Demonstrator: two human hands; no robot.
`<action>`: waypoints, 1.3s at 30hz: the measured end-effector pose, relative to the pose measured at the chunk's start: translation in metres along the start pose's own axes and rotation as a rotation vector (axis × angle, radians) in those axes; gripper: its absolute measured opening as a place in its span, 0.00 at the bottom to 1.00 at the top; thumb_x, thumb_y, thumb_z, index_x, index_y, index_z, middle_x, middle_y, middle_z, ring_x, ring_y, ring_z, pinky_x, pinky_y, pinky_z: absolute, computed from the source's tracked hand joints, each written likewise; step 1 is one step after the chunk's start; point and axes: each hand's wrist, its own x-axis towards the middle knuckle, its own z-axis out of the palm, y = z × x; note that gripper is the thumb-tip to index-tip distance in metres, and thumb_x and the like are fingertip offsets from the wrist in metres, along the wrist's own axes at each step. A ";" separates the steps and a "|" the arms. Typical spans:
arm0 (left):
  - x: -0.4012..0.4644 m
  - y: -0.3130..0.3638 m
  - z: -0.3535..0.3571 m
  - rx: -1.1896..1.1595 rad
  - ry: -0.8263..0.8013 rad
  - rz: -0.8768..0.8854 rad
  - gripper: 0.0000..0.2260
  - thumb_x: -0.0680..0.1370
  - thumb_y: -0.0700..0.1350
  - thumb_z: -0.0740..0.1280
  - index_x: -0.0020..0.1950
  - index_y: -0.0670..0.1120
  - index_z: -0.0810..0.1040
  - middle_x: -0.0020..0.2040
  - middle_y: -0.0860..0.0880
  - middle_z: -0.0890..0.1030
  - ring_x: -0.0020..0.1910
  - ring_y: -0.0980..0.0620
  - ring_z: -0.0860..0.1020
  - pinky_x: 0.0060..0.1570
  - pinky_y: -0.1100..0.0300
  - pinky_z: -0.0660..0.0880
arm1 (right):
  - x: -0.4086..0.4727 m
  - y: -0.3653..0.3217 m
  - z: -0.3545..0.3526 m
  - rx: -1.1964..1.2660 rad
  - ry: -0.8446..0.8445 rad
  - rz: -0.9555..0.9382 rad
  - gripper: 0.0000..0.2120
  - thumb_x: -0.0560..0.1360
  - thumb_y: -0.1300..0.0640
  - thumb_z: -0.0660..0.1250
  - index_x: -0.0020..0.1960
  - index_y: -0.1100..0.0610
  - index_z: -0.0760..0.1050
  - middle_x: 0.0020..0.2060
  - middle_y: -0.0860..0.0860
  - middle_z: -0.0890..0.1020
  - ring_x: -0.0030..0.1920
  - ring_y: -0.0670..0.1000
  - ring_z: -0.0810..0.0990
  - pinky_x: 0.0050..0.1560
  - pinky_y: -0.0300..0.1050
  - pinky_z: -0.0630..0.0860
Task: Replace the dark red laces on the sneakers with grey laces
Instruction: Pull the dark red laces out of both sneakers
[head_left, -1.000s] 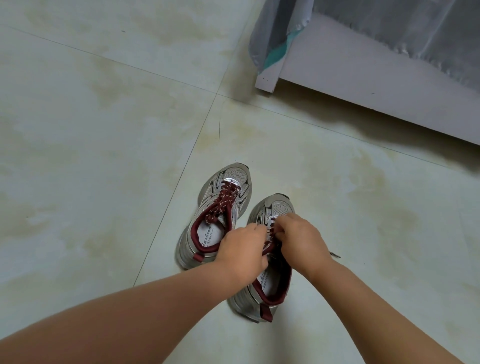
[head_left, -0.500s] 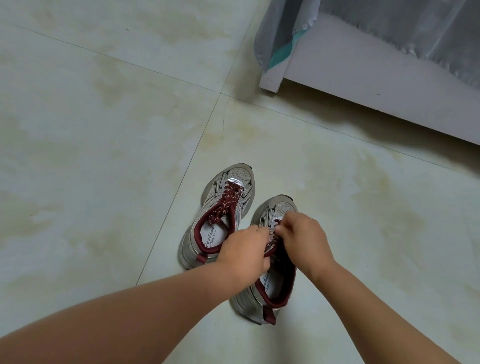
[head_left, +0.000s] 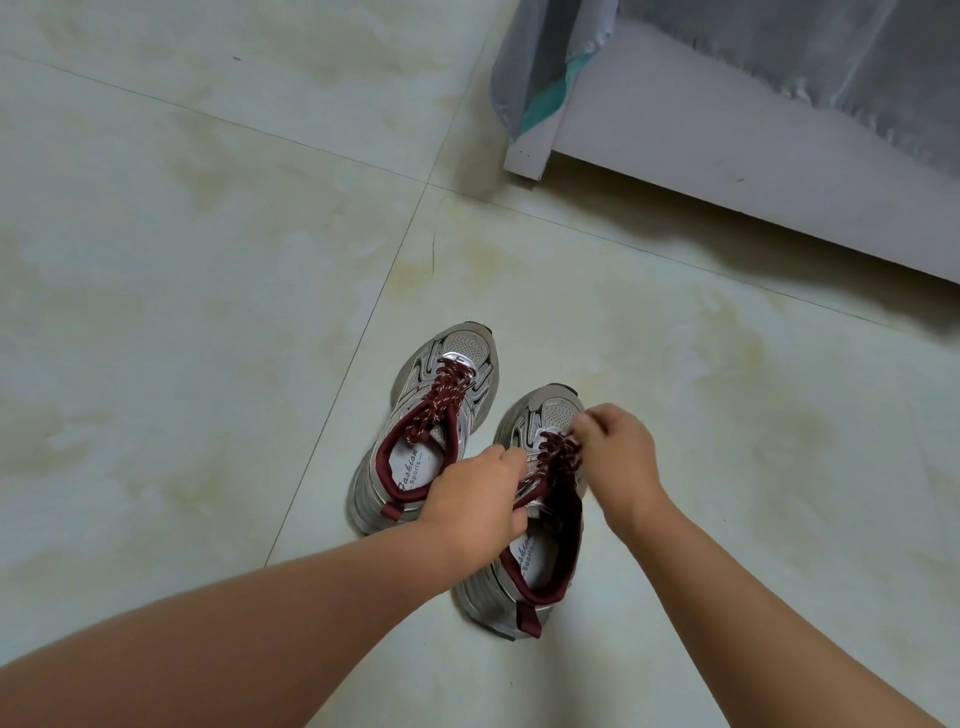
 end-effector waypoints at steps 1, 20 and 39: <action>0.000 0.000 0.000 0.001 0.000 0.003 0.13 0.76 0.49 0.64 0.57 0.47 0.68 0.54 0.48 0.74 0.51 0.46 0.75 0.49 0.51 0.73 | 0.002 -0.002 -0.003 0.151 0.073 0.080 0.10 0.77 0.62 0.59 0.38 0.60 0.72 0.34 0.54 0.75 0.38 0.53 0.71 0.43 0.46 0.68; 0.000 -0.004 0.003 -0.020 0.013 -0.005 0.13 0.75 0.49 0.65 0.58 0.47 0.70 0.54 0.49 0.75 0.52 0.46 0.75 0.51 0.52 0.73 | 0.014 -0.014 -0.021 0.358 0.197 0.095 0.14 0.77 0.63 0.56 0.34 0.57 0.68 0.31 0.51 0.70 0.32 0.48 0.67 0.36 0.42 0.65; 0.001 -0.003 0.002 0.036 0.013 0.001 0.13 0.76 0.50 0.64 0.56 0.45 0.69 0.53 0.48 0.74 0.52 0.45 0.75 0.49 0.52 0.73 | 0.008 -0.010 -0.015 0.239 0.204 0.083 0.06 0.77 0.60 0.62 0.42 0.58 0.70 0.32 0.49 0.70 0.39 0.52 0.68 0.36 0.42 0.66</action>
